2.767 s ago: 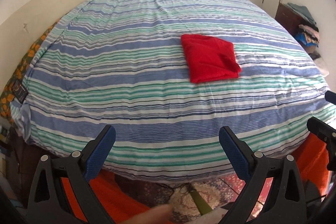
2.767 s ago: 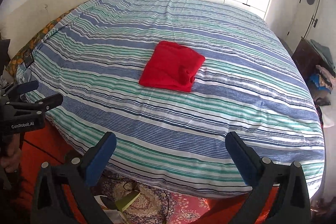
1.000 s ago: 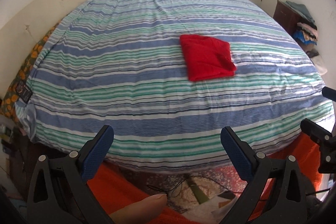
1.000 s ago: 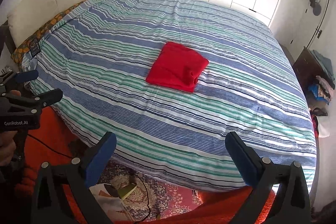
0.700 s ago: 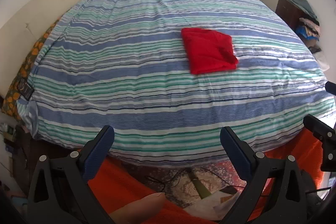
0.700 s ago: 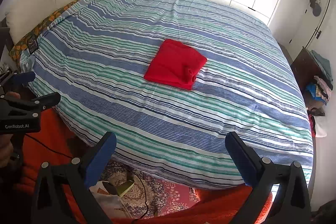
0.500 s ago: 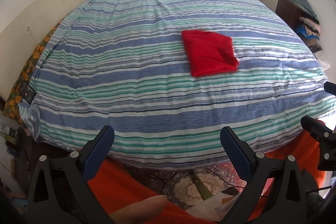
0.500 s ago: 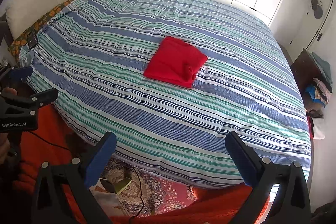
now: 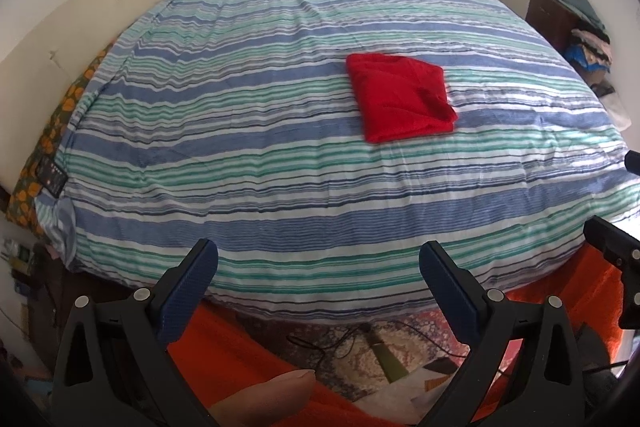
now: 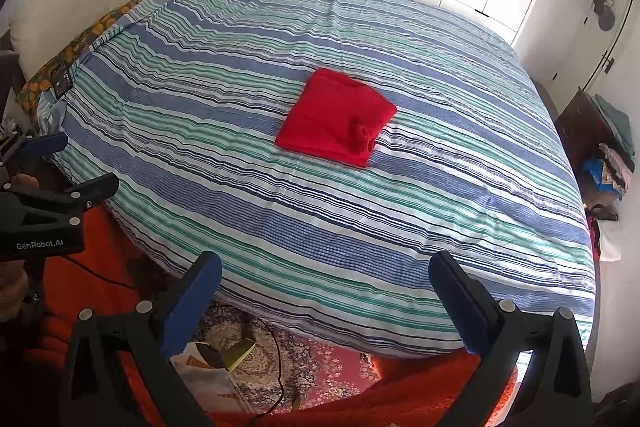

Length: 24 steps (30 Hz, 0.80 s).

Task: Fold small clothes

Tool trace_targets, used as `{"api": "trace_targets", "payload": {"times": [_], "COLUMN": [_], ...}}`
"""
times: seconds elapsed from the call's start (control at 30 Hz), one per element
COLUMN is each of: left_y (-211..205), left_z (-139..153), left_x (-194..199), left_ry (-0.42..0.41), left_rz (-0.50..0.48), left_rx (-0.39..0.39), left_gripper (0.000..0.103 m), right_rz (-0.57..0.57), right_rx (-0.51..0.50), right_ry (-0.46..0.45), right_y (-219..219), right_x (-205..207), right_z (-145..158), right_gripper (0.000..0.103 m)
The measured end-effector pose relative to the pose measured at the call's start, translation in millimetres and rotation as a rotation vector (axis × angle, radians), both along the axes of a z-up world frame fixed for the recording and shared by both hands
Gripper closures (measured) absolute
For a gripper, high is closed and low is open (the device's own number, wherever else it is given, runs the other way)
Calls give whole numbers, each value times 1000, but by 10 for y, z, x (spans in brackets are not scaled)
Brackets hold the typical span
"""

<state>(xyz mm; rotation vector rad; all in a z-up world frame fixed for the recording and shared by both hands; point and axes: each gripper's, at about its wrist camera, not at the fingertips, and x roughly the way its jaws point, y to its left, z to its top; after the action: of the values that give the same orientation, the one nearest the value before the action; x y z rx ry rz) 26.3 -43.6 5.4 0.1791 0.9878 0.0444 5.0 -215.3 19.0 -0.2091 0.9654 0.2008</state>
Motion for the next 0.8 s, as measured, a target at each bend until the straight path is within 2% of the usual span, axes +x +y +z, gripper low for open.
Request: {"api": "trace_targets", "payload": {"times": [0.8], "left_y": [-26], "left_z": [19], "left_x": [5], "left_ry": [0], "left_rz": [-23], "left_rx": [-28], "left_gripper": [2], "right_rz": [-11], "right_rx": [21], "right_ry": [-14], "right_y": [-35], "right_x": [-35], "right_z": [38], "right_gripper": [1]}}
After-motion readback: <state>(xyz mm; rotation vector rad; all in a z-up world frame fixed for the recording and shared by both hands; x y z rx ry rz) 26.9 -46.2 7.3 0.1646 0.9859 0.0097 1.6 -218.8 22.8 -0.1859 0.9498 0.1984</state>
